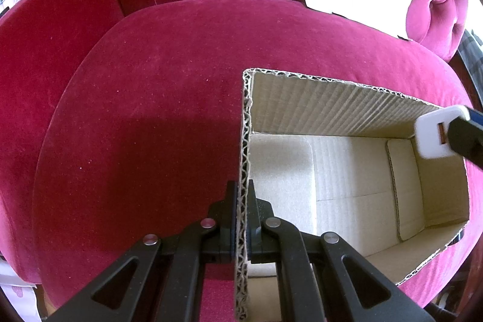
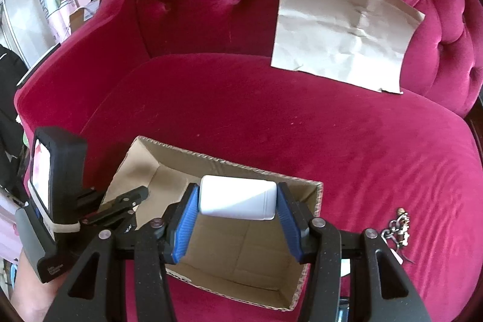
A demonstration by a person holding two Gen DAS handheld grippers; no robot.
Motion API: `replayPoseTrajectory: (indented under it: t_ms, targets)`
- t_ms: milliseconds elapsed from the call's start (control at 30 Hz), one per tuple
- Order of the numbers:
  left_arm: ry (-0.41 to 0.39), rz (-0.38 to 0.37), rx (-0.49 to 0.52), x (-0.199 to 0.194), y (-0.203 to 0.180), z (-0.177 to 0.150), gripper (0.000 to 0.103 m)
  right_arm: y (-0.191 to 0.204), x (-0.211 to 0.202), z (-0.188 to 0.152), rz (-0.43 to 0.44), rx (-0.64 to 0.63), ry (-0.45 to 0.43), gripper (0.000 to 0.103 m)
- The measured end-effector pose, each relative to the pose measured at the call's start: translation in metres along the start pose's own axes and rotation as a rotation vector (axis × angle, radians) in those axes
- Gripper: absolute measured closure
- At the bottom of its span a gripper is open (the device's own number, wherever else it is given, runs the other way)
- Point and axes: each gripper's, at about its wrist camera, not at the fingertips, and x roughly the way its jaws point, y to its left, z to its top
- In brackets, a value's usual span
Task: Organize rigid objects
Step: 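Carry the charger into the box and open the right tool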
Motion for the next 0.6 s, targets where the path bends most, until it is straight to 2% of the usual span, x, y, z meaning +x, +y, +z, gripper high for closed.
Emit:
replayPoseTrajectory:
  t_ms: [600]
  targets:
    - [-0.002, -0.001, 0.001, -0.002, 0.0, 0.0, 0.099, 0.024, 0.035, -0.018, 0.037, -0.033, 0.025, 0.049]
